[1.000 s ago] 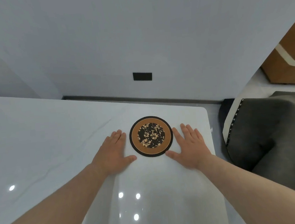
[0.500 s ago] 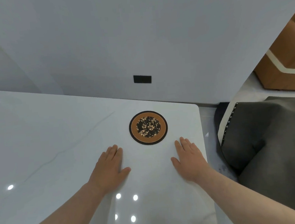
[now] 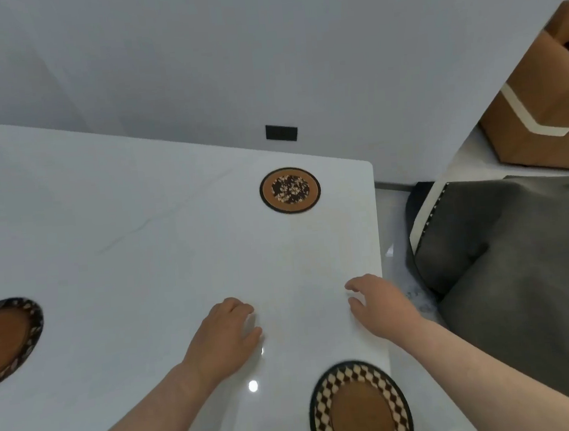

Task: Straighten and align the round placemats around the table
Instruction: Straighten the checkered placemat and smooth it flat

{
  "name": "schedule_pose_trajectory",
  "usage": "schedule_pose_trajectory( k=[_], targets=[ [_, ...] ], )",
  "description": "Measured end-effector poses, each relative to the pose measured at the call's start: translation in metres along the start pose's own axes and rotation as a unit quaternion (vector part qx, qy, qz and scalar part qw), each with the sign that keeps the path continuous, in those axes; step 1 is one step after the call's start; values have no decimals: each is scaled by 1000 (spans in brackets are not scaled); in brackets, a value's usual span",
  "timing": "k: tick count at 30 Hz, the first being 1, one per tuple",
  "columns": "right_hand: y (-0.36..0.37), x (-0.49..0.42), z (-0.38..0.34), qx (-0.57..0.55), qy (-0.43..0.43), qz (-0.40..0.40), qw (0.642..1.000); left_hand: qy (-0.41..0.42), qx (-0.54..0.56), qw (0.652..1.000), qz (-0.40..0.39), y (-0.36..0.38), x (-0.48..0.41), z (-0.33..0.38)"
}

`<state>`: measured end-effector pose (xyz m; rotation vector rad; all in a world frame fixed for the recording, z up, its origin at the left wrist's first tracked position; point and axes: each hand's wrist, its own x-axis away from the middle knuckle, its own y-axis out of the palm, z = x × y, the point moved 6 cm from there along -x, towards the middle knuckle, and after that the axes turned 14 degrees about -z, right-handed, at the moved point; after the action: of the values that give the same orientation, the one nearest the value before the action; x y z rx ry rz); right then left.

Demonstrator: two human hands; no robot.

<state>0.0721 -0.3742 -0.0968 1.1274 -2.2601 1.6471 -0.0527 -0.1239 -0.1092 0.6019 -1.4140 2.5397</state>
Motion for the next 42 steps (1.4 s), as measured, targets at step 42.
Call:
schedule_pose_trajectory(
  k=[42],
  targets=[
    [67,119,52,-382,56,-29,922,-172,399,900,10,101,102,81]
  ],
)
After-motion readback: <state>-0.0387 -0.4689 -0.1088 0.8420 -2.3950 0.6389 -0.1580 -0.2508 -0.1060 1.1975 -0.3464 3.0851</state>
